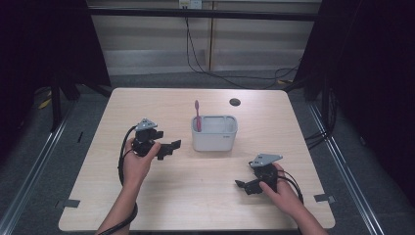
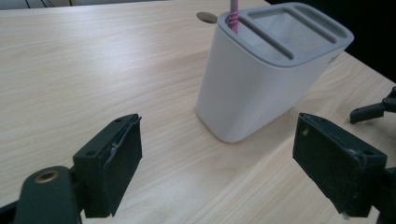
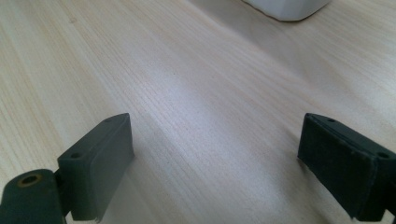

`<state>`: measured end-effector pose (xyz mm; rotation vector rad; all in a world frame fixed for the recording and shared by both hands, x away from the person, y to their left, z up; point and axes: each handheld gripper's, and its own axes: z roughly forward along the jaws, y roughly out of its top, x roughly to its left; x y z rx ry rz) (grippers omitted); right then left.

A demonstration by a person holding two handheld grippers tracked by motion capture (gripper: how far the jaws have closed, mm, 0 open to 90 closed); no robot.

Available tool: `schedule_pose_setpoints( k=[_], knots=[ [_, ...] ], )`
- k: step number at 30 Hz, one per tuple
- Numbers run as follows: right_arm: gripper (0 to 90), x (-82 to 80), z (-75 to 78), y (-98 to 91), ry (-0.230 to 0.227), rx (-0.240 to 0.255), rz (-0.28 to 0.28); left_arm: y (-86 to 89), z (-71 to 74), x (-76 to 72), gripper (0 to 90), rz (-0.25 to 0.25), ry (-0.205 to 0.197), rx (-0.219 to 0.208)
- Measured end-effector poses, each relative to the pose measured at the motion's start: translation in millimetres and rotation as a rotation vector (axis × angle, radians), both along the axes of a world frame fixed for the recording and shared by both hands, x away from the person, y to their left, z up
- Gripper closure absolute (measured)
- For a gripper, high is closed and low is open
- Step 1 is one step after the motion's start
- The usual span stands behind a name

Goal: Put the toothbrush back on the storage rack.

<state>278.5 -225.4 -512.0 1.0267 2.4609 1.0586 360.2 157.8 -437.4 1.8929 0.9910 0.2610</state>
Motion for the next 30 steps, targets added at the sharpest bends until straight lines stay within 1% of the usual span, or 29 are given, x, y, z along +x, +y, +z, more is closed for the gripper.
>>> schedule_pose_setpoints(
  k=[3, 6, 11, 15, 17, 18, 21, 23, 30],
  knots=[
    [9.7, 0.0, 0.0, 0.0, -0.001, 0.0, 0.0, 2.5, -3.2, -1.3, 15.6, -0.007, 0.002, 0.017],
    [9.7, 0.0, 0.0, 0.0, -0.001, 0.0, 0.0, 5.7, -6.8, -2.7, 15.6, -0.007, 0.004, 0.016],
    [9.7, 0.0, 0.0, 0.0, -0.001, 0.0, 0.0, 11.3, -12.6, -5.3, 15.6, -0.008, 0.007, 0.026],
    [9.7, 0.0, 0.0, 0.0, 0.0, 0.0, 0.0, 16.1, -17.3, -7.9, 15.6, -0.004, 0.008, 0.02],
    [9.7, 0.0, 0.0, 0.0, 0.0, 0.0, 0.0, 19.3, -19.0, -8.8, 15.7, -0.008, 0.006, 0.031],
    [9.7, 0.0, 0.0, 0.0, -0.001, 0.0, 0.0, 19.9, -20.3, -9.6, 15.7, -0.003, 0.007, 0.023],
    [9.7, 0.0, 0.0, 0.0, -0.001, 0.0, 0.0, 24.2, -23.4, -10.8, 15.7, -0.008, 0.009, 0.04],
    [9.7, 0.0, 0.0, 0.0, 0.0, 0.0, 0.0, 26.6, -25.7, -12.1, 15.8, -0.006, 0.016, 0.038],
    [9.7, 0.0, 0.0, 0.0, 0.0, 0.0, 0.0, 35.0, -32.0, -15.0, 15.8, -0.003, 0.017, 0.043]
  ],
)
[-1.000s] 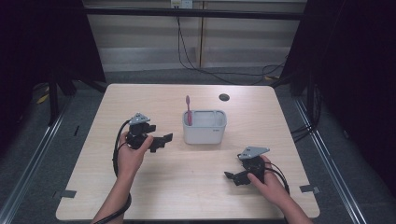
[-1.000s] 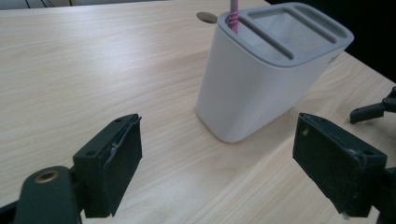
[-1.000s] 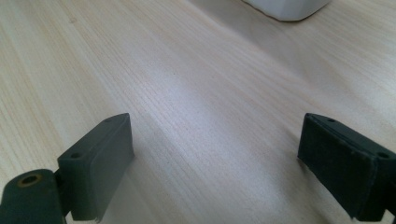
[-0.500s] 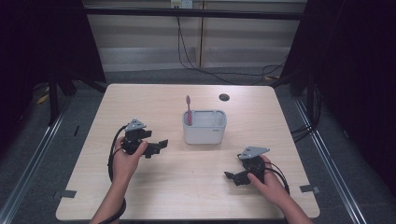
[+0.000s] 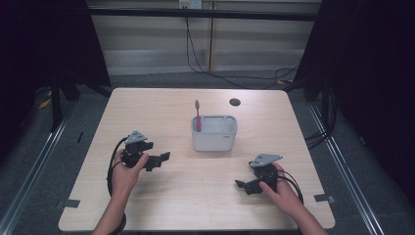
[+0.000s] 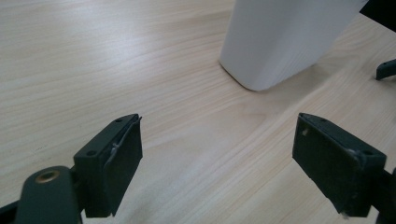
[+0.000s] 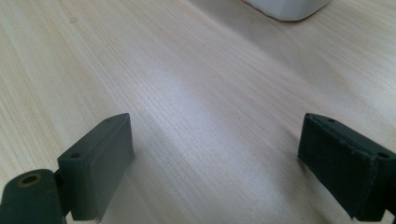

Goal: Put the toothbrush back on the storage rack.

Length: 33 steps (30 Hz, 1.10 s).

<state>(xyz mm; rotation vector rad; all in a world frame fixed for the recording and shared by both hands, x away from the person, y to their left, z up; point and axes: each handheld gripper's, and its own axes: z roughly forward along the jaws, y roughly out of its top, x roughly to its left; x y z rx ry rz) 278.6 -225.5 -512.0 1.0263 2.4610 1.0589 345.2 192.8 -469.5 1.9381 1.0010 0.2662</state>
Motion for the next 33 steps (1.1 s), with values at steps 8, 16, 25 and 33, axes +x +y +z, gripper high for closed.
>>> schedule_pose_setpoints(
  k=[8, 16, 25, 33],
  knots=[
    [9.7, 0.0, 0.0, 0.1, 0.0, 0.0, -0.001, 5.3, -3.9, -3.4, 15.8, -0.024, -0.011, 0.015],
    [9.7, 0.1, 0.0, 0.0, -0.001, 0.0, 0.0, 12.2, -9.4, -6.1, 15.9, -0.036, -0.011, 0.036],
    [9.7, 0.0, -0.1, 0.1, -0.001, 0.0, -0.001, 16.7, -15.7, -7.9, 16.0, -0.034, 0.004, 0.056],
    [9.7, 0.0, 0.0, 0.0, -0.001, 0.0, 0.0, 18.3, -22.1, -9.1, 16.1, -0.036, 0.013, 0.08]
  ],
)
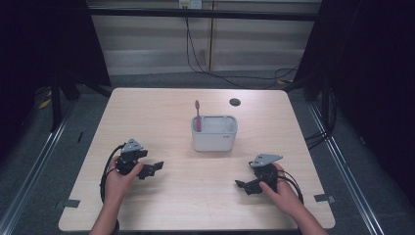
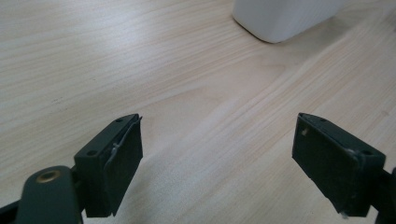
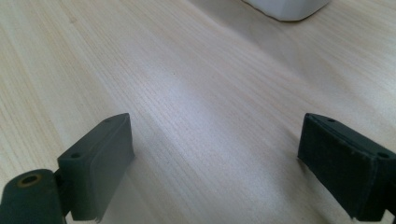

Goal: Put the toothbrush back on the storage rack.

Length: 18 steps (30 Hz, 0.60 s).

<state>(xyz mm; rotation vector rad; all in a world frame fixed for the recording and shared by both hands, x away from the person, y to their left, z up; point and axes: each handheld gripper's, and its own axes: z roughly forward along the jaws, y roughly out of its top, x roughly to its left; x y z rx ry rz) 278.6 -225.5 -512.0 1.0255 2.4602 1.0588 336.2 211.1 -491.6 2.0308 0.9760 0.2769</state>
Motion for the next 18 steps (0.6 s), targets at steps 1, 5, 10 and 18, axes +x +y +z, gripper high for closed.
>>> schedule_pose_setpoints(
  k=[1, 5, 10, 18],
  knots=[
    [9.7, -0.1, 0.0, 0.0, 0.001, 0.0, 0.0, 0.1, -0.4, 0.0, 16.1, 0.0, -0.001, 0.004],
    [9.7, -0.1, 0.0, 0.1, 0.0, 0.0, -0.001, 0.4, -2.5, -0.5, 16.1, -0.006, 0.005, 0.024],
    [9.7, 0.0, 0.0, 0.0, 0.001, 0.0, 0.0, 1.0, -3.9, -0.6, 16.1, -0.005, 0.002, 0.039],
    [9.7, -0.1, 0.0, 0.0, 0.001, 0.0, 0.0, 2.6, -7.7, -1.1, 16.1, -0.009, -0.008, 0.073]
  ],
)
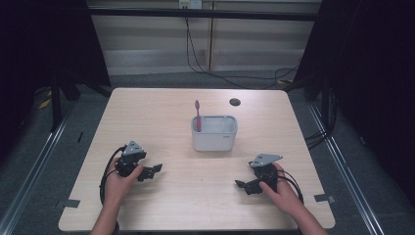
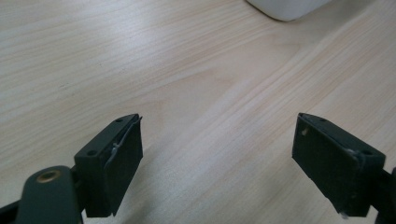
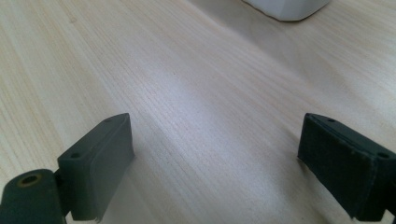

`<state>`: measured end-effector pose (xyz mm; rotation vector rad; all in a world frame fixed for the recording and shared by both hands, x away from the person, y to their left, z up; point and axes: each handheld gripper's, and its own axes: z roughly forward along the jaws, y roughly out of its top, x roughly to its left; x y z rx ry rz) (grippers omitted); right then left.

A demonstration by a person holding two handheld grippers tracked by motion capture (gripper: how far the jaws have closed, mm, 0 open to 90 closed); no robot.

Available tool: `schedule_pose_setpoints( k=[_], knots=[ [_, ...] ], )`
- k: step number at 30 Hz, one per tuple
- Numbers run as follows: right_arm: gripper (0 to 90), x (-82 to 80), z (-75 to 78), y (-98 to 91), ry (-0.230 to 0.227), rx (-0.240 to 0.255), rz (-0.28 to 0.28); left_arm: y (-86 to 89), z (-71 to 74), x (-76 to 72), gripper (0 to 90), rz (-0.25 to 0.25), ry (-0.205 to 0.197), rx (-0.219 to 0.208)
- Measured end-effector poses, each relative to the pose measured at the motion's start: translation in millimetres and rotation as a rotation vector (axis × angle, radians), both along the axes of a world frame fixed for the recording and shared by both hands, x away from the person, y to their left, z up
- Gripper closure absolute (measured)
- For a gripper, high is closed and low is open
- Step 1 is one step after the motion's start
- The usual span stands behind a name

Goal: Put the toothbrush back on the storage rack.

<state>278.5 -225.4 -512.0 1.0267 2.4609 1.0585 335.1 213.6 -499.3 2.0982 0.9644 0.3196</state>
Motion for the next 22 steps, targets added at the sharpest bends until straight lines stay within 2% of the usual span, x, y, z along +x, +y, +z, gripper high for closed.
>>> schedule_pose_setpoints(
  k=[1, 6, 9, 22],
  knots=[
    [9.7, 0.0, 0.0, 0.0, -0.001, 0.0, 0.0, 0.2, -0.5, 0.2, 16.1, -0.002, -0.006, 0.012],
    [9.7, 0.0, 0.0, 0.0, 0.0, 0.0, 0.0, -0.3, -3.5, -0.1, 16.1, -0.003, 0.0, 0.011],
    [9.7, 0.0, 0.0, 0.1, -0.001, 0.0, -0.001, 0.7, -5.3, 0.1, 16.1, -0.012, 0.001, 0.038],
    [9.7, 0.0, 0.0, 0.0, 0.0, 0.0, 0.0, 0.1, -8.6, -0.2, 15.8, -0.019, 0.003, 0.056]
  ],
)
